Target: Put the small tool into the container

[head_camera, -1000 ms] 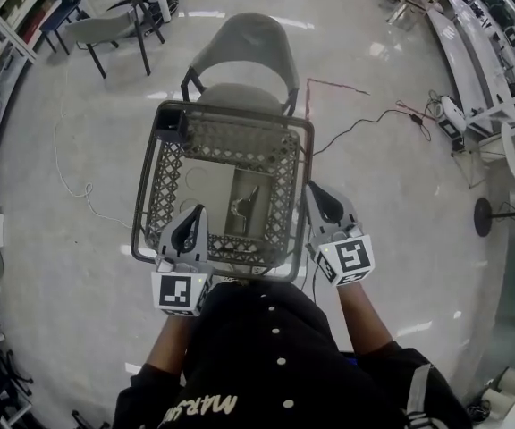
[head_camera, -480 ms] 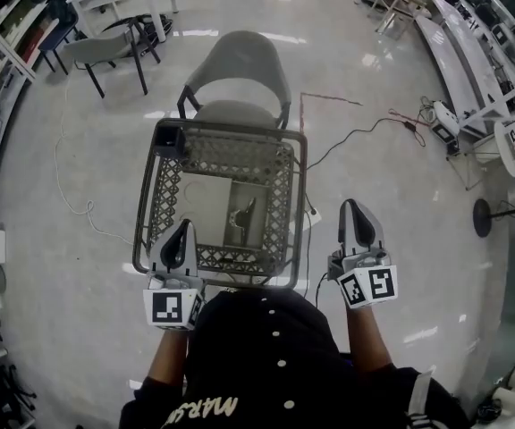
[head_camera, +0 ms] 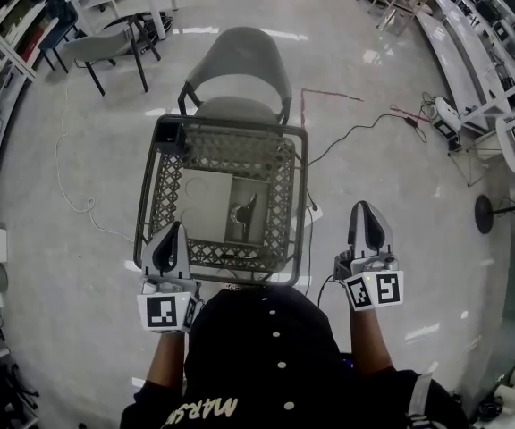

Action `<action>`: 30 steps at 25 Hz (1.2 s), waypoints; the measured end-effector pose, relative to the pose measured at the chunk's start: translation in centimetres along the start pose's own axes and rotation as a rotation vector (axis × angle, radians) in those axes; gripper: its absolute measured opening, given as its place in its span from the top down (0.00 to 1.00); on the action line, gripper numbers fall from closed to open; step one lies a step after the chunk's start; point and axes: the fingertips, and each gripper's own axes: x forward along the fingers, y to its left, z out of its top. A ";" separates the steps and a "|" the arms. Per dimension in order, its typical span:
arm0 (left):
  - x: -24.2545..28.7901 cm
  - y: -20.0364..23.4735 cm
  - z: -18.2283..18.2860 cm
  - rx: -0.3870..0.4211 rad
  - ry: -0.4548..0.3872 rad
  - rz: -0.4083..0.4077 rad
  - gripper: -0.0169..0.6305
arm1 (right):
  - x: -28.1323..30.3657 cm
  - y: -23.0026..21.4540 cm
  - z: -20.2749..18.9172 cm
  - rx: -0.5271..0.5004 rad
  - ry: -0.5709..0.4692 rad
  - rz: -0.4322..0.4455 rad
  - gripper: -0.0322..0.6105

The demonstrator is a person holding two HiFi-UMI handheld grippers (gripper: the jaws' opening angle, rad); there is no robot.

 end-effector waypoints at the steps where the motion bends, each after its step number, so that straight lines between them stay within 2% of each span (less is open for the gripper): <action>1: -0.1 0.0 -0.1 -0.001 0.003 0.001 0.94 | 0.1 0.2 0.0 0.001 -0.001 0.005 0.93; 20: -0.7 -0.7 1.0 0.008 -0.035 -0.011 0.94 | 0.9 2.3 -0.3 -0.016 0.012 0.050 0.93; 30: -0.6 -0.9 0.8 0.011 -0.028 -0.007 0.94 | 1.3 2.9 -0.7 -0.033 0.027 0.078 0.93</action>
